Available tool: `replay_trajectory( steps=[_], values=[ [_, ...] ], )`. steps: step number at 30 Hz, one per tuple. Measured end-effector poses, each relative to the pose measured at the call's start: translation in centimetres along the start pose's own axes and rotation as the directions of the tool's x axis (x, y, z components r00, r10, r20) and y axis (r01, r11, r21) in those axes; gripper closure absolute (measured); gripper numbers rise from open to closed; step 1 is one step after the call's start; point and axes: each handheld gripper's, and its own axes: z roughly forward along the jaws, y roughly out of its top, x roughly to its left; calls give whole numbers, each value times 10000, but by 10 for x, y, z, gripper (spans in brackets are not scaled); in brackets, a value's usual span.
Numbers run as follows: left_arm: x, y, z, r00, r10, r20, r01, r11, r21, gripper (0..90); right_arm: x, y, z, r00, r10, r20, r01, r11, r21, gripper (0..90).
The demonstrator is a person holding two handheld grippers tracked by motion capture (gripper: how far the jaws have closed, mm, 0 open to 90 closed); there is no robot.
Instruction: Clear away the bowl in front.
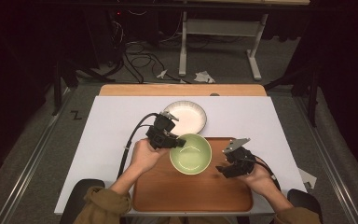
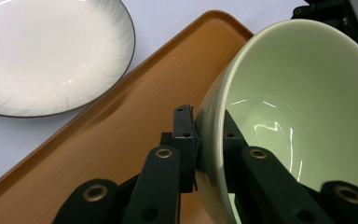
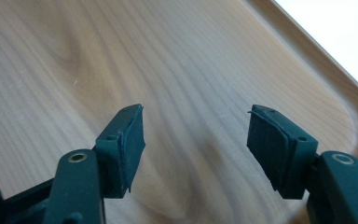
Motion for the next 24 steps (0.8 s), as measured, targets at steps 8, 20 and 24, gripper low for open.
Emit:
replay_trajectory(
  steps=[8, 20, 24],
  values=[
    [4, -7, 8, 9999, -151, 65, 150, 9995, 276, 821, 0, 0, 0, 10000, -44, 11, 44, 10000, 24, 367],
    [11, -15, 33, 9989, -462, 9, 460, 9956, 820, 821, 0, 0, 1, 10000, -68, 21, 68, 10000, 34, 367],
    [12, -15, 42, 9988, -493, -24, 493, 9937, 1003, 820, 0, 0, 0, 10000, 13, 27, -13, 10000, 32, 367]
  ],
)
